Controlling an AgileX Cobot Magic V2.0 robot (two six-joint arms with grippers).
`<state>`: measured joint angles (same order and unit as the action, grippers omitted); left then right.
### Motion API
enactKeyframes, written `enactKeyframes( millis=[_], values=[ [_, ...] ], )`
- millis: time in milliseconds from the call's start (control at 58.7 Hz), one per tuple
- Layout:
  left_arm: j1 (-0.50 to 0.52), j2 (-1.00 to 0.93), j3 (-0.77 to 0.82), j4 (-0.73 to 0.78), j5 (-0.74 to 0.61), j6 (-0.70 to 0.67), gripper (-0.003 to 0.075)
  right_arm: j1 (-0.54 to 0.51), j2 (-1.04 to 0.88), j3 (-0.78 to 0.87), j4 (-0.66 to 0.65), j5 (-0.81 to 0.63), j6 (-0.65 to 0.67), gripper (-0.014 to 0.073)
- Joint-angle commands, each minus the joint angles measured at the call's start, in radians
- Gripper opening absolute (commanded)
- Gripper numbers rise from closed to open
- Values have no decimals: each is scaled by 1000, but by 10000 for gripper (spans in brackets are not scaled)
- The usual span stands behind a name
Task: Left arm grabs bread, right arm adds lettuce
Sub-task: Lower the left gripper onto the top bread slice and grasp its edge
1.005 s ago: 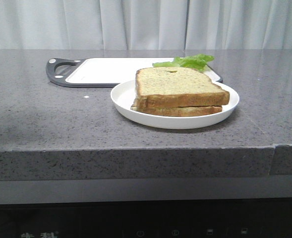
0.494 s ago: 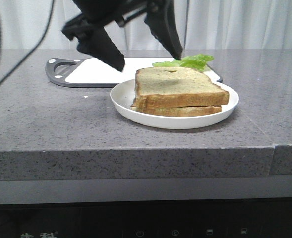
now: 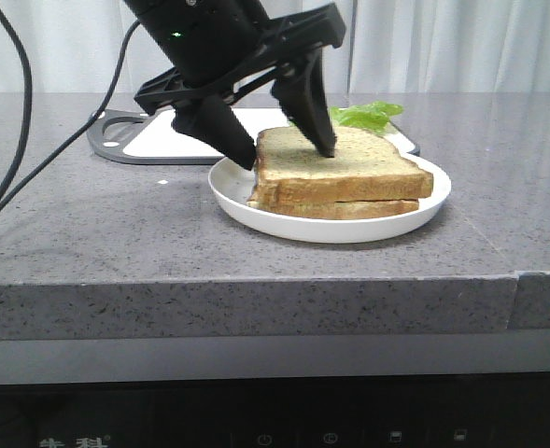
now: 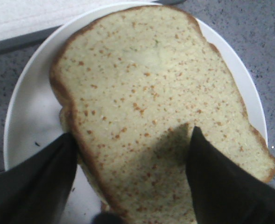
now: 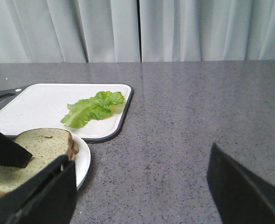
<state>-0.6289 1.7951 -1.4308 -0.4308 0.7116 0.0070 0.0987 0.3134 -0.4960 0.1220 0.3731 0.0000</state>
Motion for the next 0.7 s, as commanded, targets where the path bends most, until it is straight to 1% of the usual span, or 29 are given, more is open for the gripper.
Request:
enactKeyframes(
  millis=[0, 17, 153, 443, 528, 682],
  values=[
    [-6, -44, -35, -29, -11, -7, 314, -6, 16, -33, -6, -80, -9, 589],
    [-6, -44, -35, -29, -8, -7, 290, -6, 16, -33, -6, -80, -9, 589],
    [-5, -44, -35, -27, 8, -7, 177, -6, 16, -33, -6, -80, -9, 589],
    [12, -44, -35, -11, 6, -7, 8, -6, 16, -33, -6, -80, -9, 589],
    [27, -52, -35, -11, -6, -7, -22, -6, 16, -33, -6, -80, -9, 589],
    [53, -77, -35, -11, -31, -7, -21, -6, 16, -33, -6, -80, -9, 589]
  ],
)
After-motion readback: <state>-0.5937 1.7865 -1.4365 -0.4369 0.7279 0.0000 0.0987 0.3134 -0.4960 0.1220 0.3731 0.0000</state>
